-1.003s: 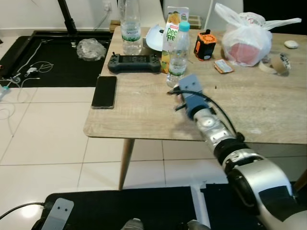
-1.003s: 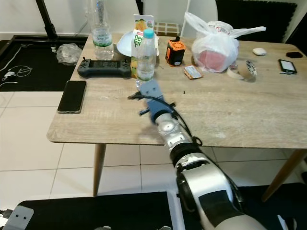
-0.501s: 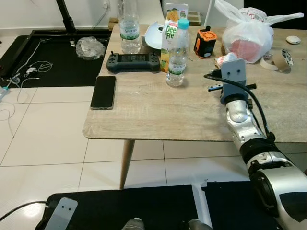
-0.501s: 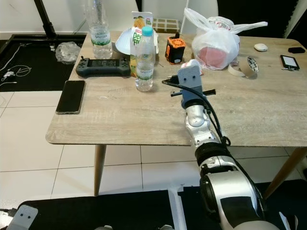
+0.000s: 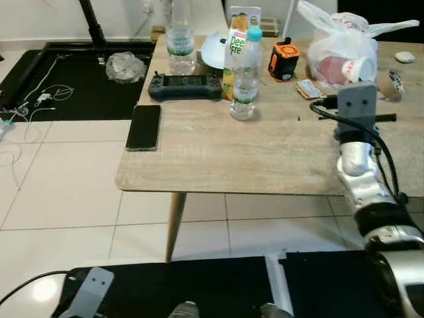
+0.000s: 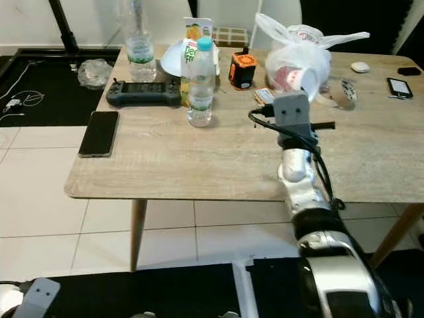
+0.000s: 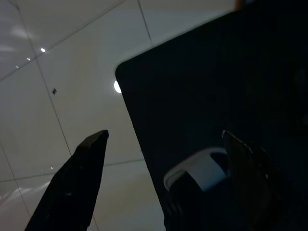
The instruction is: Restocking fridge
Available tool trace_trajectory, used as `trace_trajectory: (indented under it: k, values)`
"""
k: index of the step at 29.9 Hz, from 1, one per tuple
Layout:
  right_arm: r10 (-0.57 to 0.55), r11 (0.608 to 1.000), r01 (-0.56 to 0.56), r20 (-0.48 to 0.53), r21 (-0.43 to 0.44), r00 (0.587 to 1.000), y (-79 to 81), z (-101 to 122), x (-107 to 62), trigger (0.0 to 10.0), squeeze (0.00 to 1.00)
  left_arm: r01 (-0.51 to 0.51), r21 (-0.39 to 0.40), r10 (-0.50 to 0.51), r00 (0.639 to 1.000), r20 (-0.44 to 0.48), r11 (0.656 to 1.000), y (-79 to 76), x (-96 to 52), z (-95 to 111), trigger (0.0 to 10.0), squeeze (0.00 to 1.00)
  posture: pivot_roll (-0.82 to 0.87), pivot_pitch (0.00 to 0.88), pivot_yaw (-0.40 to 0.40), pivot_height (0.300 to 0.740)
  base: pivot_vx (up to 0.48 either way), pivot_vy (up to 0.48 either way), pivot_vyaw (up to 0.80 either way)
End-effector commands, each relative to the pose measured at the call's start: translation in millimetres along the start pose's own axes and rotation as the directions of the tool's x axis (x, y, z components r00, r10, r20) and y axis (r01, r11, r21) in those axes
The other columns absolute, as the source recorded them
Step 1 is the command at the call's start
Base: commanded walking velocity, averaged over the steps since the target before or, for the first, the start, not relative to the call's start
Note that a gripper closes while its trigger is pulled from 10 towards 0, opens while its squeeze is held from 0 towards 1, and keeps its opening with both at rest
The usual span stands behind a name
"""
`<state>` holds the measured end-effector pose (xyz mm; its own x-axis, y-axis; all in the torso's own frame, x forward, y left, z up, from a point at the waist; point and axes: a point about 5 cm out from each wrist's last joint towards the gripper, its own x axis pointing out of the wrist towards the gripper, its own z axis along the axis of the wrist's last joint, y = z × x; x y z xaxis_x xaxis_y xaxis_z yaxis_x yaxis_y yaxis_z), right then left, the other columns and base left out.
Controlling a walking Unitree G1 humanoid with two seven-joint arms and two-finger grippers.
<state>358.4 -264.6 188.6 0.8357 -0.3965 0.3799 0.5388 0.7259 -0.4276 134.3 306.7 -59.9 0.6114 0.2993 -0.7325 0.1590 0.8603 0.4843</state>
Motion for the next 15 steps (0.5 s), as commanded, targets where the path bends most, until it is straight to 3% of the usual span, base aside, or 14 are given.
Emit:
trace_trajectory:
  k: [1, 2, 4, 6, 7, 8, 9, 11, 12, 13, 14, 15]
  values:
    - [-0.153, 0.986, 0.147, -0.072, -0.082, 0.986, -40.5, -26, -4.2, 10.0, 0.0, 0.037, 0.007, -0.037, 0.999, -0.035, 0.999, -13.8, -1.4, -7, 10.0, 0.0, 0.18, 0.097, -0.027, 0.706, 0.0, 0.0, 0.0]
    - [-0.153, 0.986, 0.147, -0.072, -0.082, 0.986, -40.5, -26, -4.2, 10.0, 0.0, 0.037, 0.007, -0.037, 0.999, -0.035, 0.999, -13.8, -1.4, -7, 10.0, 0.0, 0.18, 0.097, -0.027, 0.706, 0.0, 0.0, 0.0]
    - [-0.271, 0.955, 0.249, -0.127, -0.163, 0.954, -74.5, -51, -15.3, 10.0, 0.0, 0.041, 0.014, -0.041, 0.998, -0.037, 0.999, -12.6, -1.1, -7, 10.0, 0.0, 0.18, 0.097, -0.025, 0.706, 0.0, 0.0, 0.0]
    - [-0.304, 0.943, 0.278, -0.141, -0.182, 0.942, -83.8, -57, -19.1, 10.0, 0.0, 0.042, 0.016, -0.041, 0.998, -0.038, 0.999, -12.1, -1.0, -8, 10.0, 0.0, 0.17, 0.096, -0.024, 0.706, 0.0, 0.0, 0.0]
    - [-0.358, 0.925, 0.323, -0.17, -0.202, 0.918, -97.1, -67, -25.2, 10.0, 0.0, 0.042, 0.018, -0.041, 0.998, -0.04, 0.999, -11.2, -1.0, -8, 10.0, 0.0, 0.17, 0.094, -0.023, 0.706, 0.0, 0.0, 0.0]
    - [-0.432, 0.896, 0.386, -0.241, -0.219, 0.869, -116.1, -85, -36.4, 10.0, 0.0, 0.041, 0.02, -0.04, 0.998, -0.043, 0.999, -9.9, -0.8, -8, 10.0, 0.0, 0.16, 0.093, -0.021, 0.706, 0.0, 0.0, 0.0]
    - [-0.432, 0.896, 0.386, -0.241, -0.219, 0.869, -116.1, -85, -36.4, 10.0, 0.0, 0.041, 0.02, -0.04, 0.998, -0.043, 0.999, -9.9, -0.8, -8, 10.0, 0.0, 0.16, 0.093, -0.021, 0.706, 0.0, 0.0, 0.0]
    - [-0.517, 0.856, 0.451, -0.39, -0.253, 0.762, -142.2, -119, -62.0, 10.0, 0.0, 0.039, 0.021, -0.038, 0.998, -0.045, 0.999, -7.9, -0.5, -8, 10.0, 0.0, 0.16, 0.091, -0.019, 0.706, 0.0, 0.0, 0.0]
    - [-0.5, 0.865, 0.433, -0.491, -0.253, 0.713, -143.8, -136, -77.7, 10.0, 0.0, 0.039, 0.022, -0.038, 0.998, -0.047, 0.999, -7.2, -0.2, -8, 10.0, 0.0, 0.16, 0.09, -0.017, 0.706, 0.0, 0.0, 0.0]
    - [-0.437, 0.898, 0.367, -0.59, -0.243, 0.679, -135.7, -153, -94.5, 10.0, 0.0, 0.038, 0.021, -0.037, 0.998, -0.048, 0.999, -6.6, 0.0, -7, 10.0, 0.0, 0.15, 0.09, -0.018, 0.706, 0.0, 0.0, 0.0]
    - [-0.437, 0.898, 0.367, -0.59, -0.243, 0.679, -135.7, -153, -94.5, 10.0, 0.0, 0.038, 0.021, -0.037, 0.998, -0.048, 0.999, -6.6, 0.0, -7, 10.0, 0.0, 0.15, 0.09, -0.018, 0.706, 0.0, 0.0, 0.0]
    - [-0.391, 0.919, 0.321, -0.65, -0.23, 0.652, -129.3, -162, -106.1, 10.0, 0.0, 0.038, 0.022, -0.036, 0.998, -0.049, 0.999, -6.3, 0.3, -7, 10.0, 0.0, 0.15, 0.089, -0.018, 0.706, 0.0, 0.0, 0.0]
